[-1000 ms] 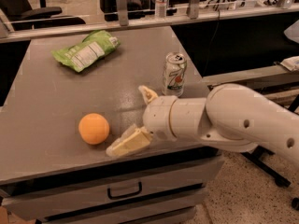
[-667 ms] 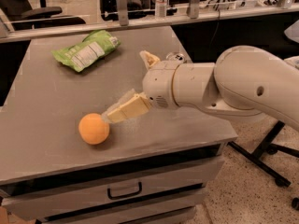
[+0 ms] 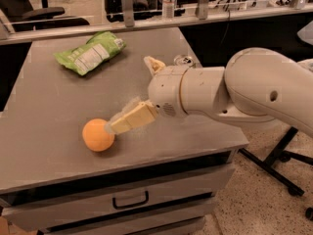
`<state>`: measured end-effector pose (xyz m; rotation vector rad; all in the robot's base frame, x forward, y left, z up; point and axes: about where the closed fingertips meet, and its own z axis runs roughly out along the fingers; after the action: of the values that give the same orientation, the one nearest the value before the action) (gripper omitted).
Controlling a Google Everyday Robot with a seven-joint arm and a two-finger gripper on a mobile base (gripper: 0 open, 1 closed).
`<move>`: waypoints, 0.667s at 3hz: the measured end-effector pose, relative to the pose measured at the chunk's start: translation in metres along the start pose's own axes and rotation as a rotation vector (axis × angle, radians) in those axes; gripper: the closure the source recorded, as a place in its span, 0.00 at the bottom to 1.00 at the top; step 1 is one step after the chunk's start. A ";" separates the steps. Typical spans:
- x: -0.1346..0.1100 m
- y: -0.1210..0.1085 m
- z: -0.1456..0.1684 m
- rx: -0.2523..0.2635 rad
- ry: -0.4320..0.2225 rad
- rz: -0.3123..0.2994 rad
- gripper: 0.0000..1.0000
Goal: Move orange near green rice chip bag
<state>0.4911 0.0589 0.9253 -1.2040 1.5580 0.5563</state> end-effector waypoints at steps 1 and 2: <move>0.006 0.032 -0.001 -0.088 0.009 0.029 0.00; 0.015 0.064 0.003 -0.161 0.015 0.052 0.00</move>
Offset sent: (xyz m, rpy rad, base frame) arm -0.0856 0.0323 -0.0532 0.0122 0.1902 0.1938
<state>0.4357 0.0802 0.8967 -1.2941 1.5843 0.7197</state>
